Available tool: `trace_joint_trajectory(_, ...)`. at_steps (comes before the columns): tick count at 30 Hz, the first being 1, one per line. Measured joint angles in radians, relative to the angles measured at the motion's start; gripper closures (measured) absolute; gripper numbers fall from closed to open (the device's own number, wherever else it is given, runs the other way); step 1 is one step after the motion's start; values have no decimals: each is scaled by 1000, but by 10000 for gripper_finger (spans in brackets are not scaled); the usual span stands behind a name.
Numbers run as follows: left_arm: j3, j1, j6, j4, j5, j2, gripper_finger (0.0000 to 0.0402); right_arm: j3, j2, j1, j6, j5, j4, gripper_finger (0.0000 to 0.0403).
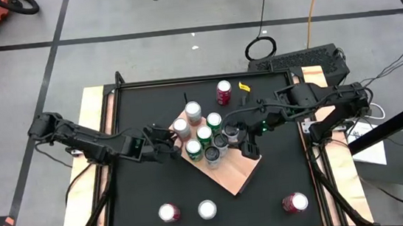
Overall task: Place canned beverage on shelf
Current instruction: Put the top white and pink soda can aligned with the other white and pink soda can
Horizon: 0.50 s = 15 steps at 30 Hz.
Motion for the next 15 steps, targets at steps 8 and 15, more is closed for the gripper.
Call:
trace_joint_trajectory(8,0,36,9,2,25,0,325,0,0,0,0,-1,0,62)
trace_joint_trajectory(15,0,37,7,2,73,0,325,0,0,0,-3,-1,0,62)
